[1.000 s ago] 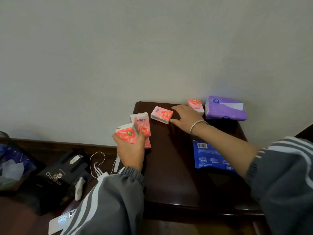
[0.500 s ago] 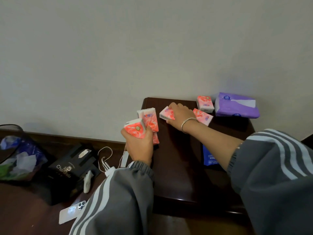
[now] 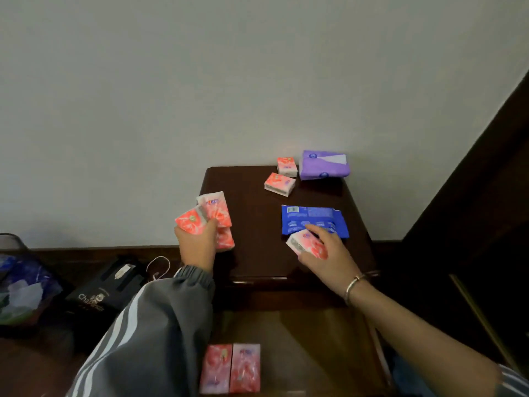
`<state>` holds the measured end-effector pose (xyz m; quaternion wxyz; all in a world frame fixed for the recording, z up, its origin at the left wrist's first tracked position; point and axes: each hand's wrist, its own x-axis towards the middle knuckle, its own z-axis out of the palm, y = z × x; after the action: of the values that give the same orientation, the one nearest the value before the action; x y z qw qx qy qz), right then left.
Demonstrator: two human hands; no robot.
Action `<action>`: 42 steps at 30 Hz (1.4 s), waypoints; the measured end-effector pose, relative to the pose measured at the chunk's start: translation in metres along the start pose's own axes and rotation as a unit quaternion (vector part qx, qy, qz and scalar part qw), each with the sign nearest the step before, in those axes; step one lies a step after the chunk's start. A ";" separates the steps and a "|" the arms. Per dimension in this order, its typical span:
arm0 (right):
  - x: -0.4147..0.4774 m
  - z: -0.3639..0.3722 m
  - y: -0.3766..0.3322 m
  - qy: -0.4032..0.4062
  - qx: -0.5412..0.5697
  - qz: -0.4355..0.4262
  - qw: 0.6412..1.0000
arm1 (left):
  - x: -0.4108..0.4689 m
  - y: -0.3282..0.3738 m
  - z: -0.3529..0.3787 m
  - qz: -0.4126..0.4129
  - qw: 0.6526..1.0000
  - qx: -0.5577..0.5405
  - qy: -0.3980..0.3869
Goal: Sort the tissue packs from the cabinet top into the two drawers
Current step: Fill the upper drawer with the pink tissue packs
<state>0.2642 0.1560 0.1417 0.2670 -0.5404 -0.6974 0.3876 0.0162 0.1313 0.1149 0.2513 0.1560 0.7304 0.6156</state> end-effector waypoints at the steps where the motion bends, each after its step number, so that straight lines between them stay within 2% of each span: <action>1: -0.014 -0.002 0.011 -0.010 0.001 0.013 1.000 | -0.017 -0.003 -0.007 0.002 1.000 -0.009 -0.015; 7: -0.083 0.008 0.061 -0.031 0.038 0.094 0.994 | -0.106 -0.046 -0.045 0.010 0.998 -0.013 -0.067; 13: -0.116 0.041 0.081 -0.093 0.075 0.172 0.978 | -0.144 -0.085 -0.068 -0.014 0.995 0.036 -0.091; 16: -0.116 0.064 0.079 -0.116 0.086 0.217 0.965 | -0.149 -0.097 -0.078 -0.009 0.995 0.062 -0.071; 20: -0.113 0.089 0.074 -0.114 0.076 0.243 0.960 | -0.151 -0.107 -0.092 -0.017 0.998 0.058 -0.005; 23: -0.111 0.102 0.073 -0.129 0.016 0.239 0.962 | -0.150 -0.111 -0.101 -0.014 0.999 0.041 0.021; 29: -0.116 0.107 0.071 -0.238 -0.140 0.143 0.951 | -0.145 -0.111 -0.103 -0.026 0.999 0.023 -0.014; 36: -0.119 0.113 0.074 -0.192 -0.183 0.128 0.956 | -0.138 -0.111 -0.103 -0.057 0.991 0.079 -0.092; 42: -0.125 0.109 0.079 -0.217 -0.172 0.114 0.954 | -0.140 -0.113 -0.106 -0.087 0.985 0.073 -0.133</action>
<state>0.2551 0.0170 0.0212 -0.0336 -0.5573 -0.7284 0.3971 0.0815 -0.0524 0.0407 0.3867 0.1900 0.7444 0.5101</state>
